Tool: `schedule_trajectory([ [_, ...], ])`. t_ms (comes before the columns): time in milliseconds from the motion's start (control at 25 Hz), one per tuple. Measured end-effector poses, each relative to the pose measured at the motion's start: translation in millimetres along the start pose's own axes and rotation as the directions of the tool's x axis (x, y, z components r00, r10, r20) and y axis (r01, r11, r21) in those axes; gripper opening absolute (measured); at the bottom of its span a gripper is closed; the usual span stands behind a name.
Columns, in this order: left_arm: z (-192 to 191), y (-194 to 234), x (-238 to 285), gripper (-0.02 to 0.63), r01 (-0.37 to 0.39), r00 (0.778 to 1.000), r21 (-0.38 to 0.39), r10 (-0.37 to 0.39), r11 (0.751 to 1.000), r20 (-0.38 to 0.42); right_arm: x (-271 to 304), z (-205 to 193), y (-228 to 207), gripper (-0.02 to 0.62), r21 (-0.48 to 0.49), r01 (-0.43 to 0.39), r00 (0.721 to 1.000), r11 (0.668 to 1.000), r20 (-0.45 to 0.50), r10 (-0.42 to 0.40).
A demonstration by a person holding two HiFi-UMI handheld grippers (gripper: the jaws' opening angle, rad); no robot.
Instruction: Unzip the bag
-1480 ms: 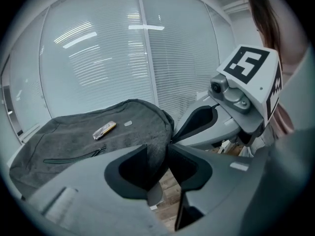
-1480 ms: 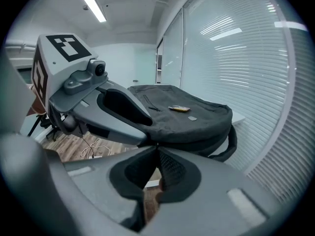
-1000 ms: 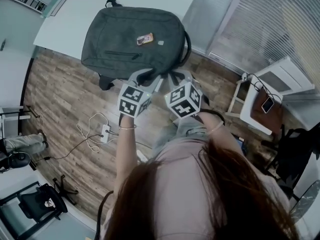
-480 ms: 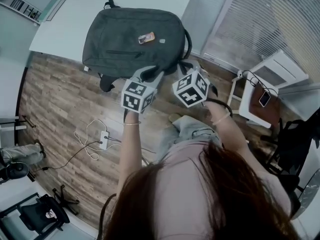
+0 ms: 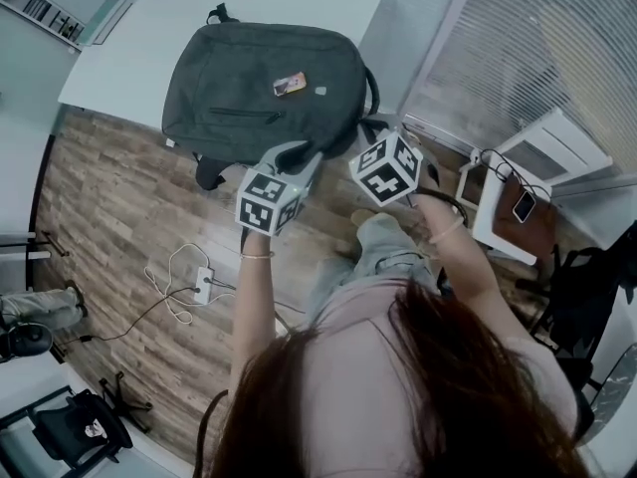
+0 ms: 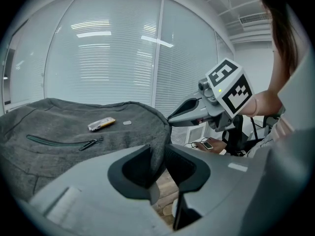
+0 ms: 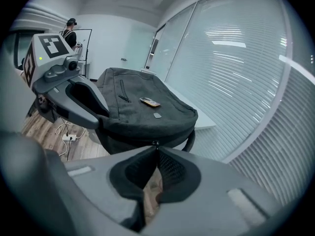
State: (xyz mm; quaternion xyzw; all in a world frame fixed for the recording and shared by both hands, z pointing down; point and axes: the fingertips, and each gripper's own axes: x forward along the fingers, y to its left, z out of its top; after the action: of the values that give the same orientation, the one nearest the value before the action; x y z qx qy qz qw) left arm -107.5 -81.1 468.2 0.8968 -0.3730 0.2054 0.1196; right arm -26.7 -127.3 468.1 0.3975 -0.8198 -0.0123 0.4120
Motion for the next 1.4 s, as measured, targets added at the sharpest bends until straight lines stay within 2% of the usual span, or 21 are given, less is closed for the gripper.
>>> schedule_trajectory([
  [920,2.7,-0.4,3.2,0.098,0.011,1.000,0.017,-0.011,1.000,0.025,52.3,14.5,-86.4,0.012,-0.148,-0.113,0.988,0.983,0.085,0.127],
  [1400,1.0,-0.4,2.7,0.097,0.002,0.999,0.018,-0.003,1.000,0.033,75.7,25.4,-109.0,0.012,-0.183,-0.192,0.969,0.964,0.122,0.216],
])
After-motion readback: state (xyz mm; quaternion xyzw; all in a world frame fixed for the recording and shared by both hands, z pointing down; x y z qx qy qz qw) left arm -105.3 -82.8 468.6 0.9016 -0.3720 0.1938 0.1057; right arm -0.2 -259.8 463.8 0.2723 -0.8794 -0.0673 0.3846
